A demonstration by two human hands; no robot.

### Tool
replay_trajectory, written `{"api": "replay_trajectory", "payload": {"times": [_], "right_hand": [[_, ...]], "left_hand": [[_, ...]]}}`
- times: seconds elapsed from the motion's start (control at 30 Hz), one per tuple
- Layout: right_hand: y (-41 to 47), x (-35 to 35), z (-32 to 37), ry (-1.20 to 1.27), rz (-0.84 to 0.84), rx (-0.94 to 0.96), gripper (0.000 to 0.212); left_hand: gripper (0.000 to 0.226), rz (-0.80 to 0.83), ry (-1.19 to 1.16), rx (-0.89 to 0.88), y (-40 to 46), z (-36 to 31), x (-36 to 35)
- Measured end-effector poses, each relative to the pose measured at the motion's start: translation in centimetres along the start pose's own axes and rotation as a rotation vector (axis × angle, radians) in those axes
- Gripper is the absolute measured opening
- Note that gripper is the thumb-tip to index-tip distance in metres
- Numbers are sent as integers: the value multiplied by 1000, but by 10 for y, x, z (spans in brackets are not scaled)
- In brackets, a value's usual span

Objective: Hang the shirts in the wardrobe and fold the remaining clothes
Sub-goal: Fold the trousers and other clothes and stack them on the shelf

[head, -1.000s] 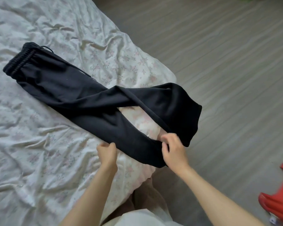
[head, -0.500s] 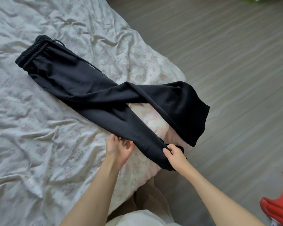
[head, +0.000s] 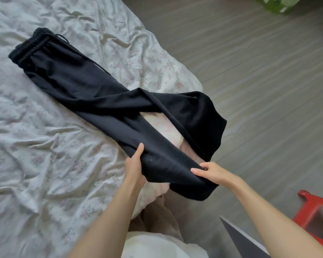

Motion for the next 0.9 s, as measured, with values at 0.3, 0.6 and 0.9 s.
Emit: {"api": "replay_trajectory", "payload": {"times": [0.3,0.6,0.9], "right_hand": [[-3,-2,-68,-10,-210,-154,33],[-8,12,-91,-597,-391,-183,28],[16,11,-64,-430,-522,-114,49]], "left_hand": [[33,-147,108,-120,-27,27,49],[36,-267,642,-122,-37,55,49],[49,-330,1299,-886,-29,10,-3]]}}
Point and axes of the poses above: each hand's wrist, its own y-axis towards the middle knuckle, its own x-axis out of the back of the hand, z = x × y, the point moved 5 cm from there along y, towards the middle knuckle, and after that the axes turned 9 degrees about -z, right-handed, at the moved point
